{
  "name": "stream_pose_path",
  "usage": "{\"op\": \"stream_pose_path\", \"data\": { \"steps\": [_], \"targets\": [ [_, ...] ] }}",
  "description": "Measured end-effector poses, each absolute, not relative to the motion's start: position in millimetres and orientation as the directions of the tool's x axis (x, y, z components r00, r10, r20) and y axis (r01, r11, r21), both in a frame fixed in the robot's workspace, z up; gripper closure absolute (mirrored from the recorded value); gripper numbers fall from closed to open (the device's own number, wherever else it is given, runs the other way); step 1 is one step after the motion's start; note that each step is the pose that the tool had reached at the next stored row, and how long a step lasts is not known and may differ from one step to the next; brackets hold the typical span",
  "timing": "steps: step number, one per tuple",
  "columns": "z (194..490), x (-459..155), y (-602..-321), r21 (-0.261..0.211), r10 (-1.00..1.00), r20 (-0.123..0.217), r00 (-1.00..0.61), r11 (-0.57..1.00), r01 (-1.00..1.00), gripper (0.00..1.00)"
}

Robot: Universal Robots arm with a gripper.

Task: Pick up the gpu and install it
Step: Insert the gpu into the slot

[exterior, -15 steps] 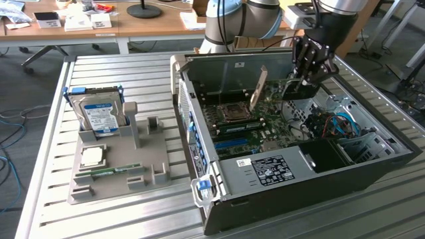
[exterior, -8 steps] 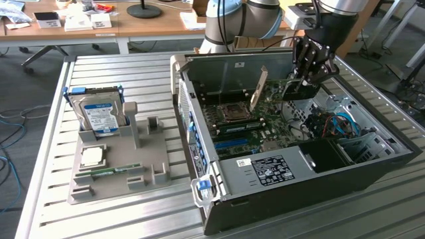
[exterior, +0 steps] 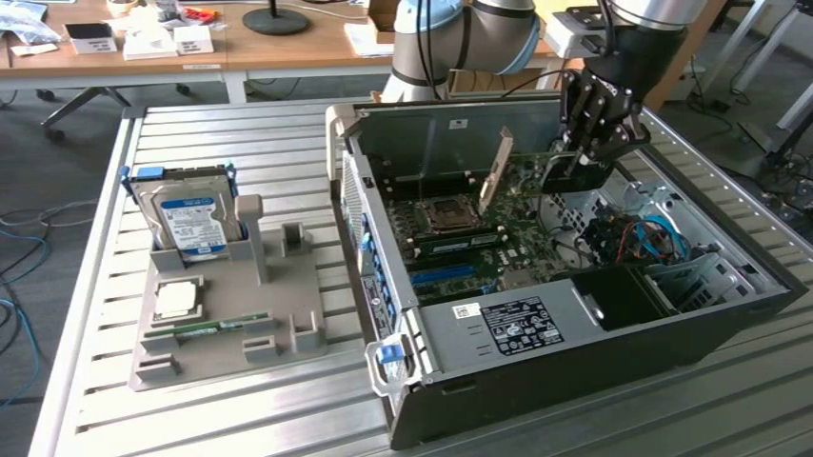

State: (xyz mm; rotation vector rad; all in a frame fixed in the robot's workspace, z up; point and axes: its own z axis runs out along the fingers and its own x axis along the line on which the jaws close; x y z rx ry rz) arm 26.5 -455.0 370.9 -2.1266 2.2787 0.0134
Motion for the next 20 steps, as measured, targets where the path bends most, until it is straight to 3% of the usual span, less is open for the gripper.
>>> {"op": "stream_pose_path", "data": {
  "steps": [20],
  "targets": [
    [367.6,25.0,-456.7,-0.011,-0.997,-0.024,-0.069,0.069,-0.998,0.73]
  ]
}}
